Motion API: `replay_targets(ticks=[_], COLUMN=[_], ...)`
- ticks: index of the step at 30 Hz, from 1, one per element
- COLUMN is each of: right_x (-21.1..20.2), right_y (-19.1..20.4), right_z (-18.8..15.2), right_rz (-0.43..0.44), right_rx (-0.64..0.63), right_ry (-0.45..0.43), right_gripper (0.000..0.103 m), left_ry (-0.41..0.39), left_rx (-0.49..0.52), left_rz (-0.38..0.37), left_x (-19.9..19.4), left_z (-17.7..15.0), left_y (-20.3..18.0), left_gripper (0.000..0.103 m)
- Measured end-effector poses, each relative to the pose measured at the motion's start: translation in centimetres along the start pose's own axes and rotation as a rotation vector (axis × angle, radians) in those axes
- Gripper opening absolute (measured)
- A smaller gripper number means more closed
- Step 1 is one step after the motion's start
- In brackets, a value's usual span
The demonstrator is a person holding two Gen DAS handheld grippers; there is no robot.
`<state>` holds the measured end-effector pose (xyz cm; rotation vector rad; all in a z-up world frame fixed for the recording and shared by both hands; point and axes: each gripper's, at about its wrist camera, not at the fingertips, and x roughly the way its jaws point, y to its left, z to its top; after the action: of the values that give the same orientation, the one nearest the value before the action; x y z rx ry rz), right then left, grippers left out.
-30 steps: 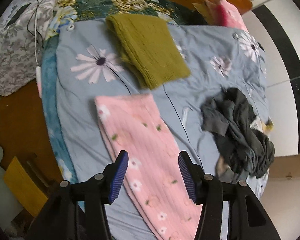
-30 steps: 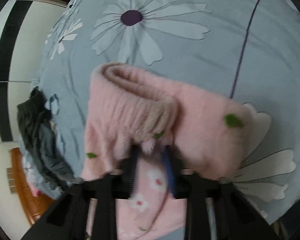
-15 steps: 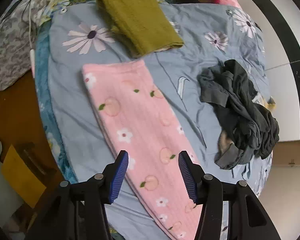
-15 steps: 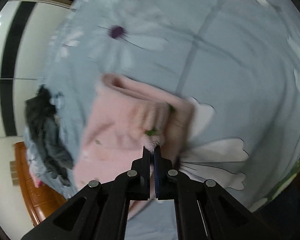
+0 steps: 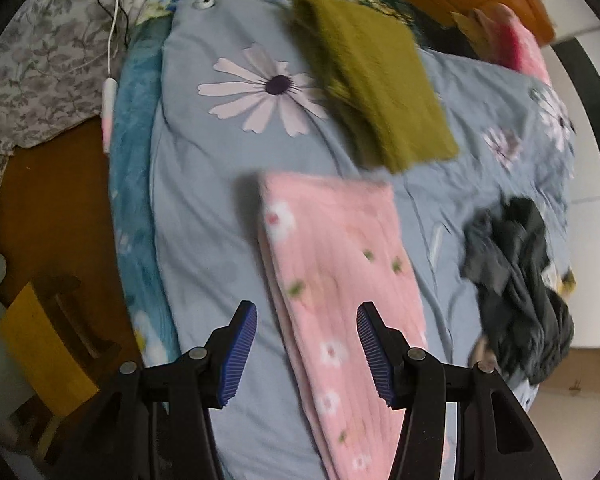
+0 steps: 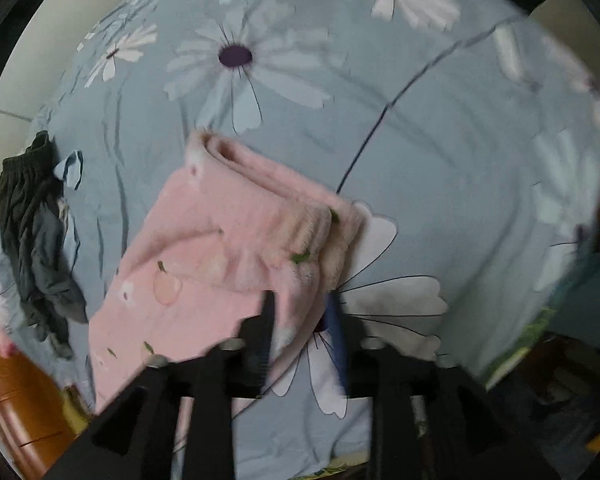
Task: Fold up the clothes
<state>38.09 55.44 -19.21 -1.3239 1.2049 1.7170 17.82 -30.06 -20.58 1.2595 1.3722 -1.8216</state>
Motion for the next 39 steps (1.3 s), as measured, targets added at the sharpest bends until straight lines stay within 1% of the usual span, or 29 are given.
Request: replay_targets(ticks=[3,5,7,10,12,13,14,15,16,17,19,21,24,26,28,31,32,33,34,36,39], right_x=[-1.9,-2.8,-2.9,-2.4,-2.0,-1.6,-1.2,-0.8,-0.3,0.0,0.2,0.4,0.2,0.1,-0.1,-0.2,-0.3,-0.3,-0.3,-0.2,-0.1], right_y=[2.6,4.5,7.2,11.4,13.8,15.0,16.1,17.1,18.1,19.0,20.5,21.5,21.9,21.3,20.2,18.1,17.3,16.3,15.4,13.6,10.5], right_z=[-0.8,-1.7,-2.5,-3.5,-4.6,-5.1,-5.7,-6.1,-6.6,-7.1,-7.8,-8.3,-8.3,-7.8,-7.1,-5.6,-4.9,-4.2,-3.5,-2.3,-0.5], right_rz=[-0.042,-0.067,-0.085,-0.084,-0.075,-0.071,-0.064,-0.055,-0.047,-0.035,-0.004,0.028,0.063,0.082,0.100,0.134,0.144,0.155,0.166,0.182,0.201], right_rx=[-0.018,-0.054,-0.097,-0.153,-0.197,-0.220,-0.241,-0.258,-0.275,-0.290,-0.309,-0.321,-0.327,-0.313,-0.286,-0.248,-0.239,-0.230,-0.222,-0.207,-0.180], right_ry=[-0.025,-0.031,-0.030,-0.011,0.014,0.029,0.043,0.055,0.066,0.076,0.090,0.098,0.100,0.102,0.103,0.105,0.105,0.105,0.105,0.105,0.108], right_gripper=[0.032,0.032,0.032,0.032,0.032,0.032,0.032,0.032,0.032,0.032,0.032,0.032,0.032,0.032,0.032,0.032,0.032,0.032,0.032,0.032,0.032], left_ry=[0.019,0.034,0.049,0.071,0.080,0.082,0.083,0.092,0.104,0.115,0.112,0.094,0.041,-0.003,-0.034,-0.061,-0.054,-0.044,-0.025,0.015,0.100], left_rx=[-0.021,-0.015,0.003,0.022,0.037,0.047,0.064,0.080,0.088,0.103,0.136,0.166,0.251,0.331,0.376,0.497,0.541,0.580,0.640,0.740,0.895], left_rz=[-0.007,-0.012,0.001,0.021,0.004,-0.004,-0.009,-0.018,-0.028,-0.029,-0.027,-0.037,-0.088,-0.122,-0.175,-0.256,-0.297,-0.325,-0.356,-0.390,-0.436], left_x=[2.9,5.0,6.7,9.1,10.0,10.3,10.5,10.8,11.0,11.1,10.7,9.3,5.7,2.7,0.3,-3.0,-3.7,-4.2,-4.6,-4.8,-3.7], left_z=[2.8,4.5,5.7,7.1,7.5,7.6,7.7,7.7,7.7,7.7,7.7,7.6,6.7,5.3,3.9,0.1,-1.3,-3.0,-5.6,-10.1,-18.3], left_y=[1.3,1.9,2.4,3.2,3.3,3.2,3.0,2.7,2.5,2.0,1.1,0.1,-2.5,-4.8,-7.2,-11.8,-14.0,-15.6,-17.7,-21.3,-26.0], left_gripper=[0.056,0.056,0.056,0.055,0.054,0.053,0.042,0.035,0.021,0.017,0.015,0.015,0.014,0.014,0.014,0.014,0.014,0.014,0.014,0.014,0.014])
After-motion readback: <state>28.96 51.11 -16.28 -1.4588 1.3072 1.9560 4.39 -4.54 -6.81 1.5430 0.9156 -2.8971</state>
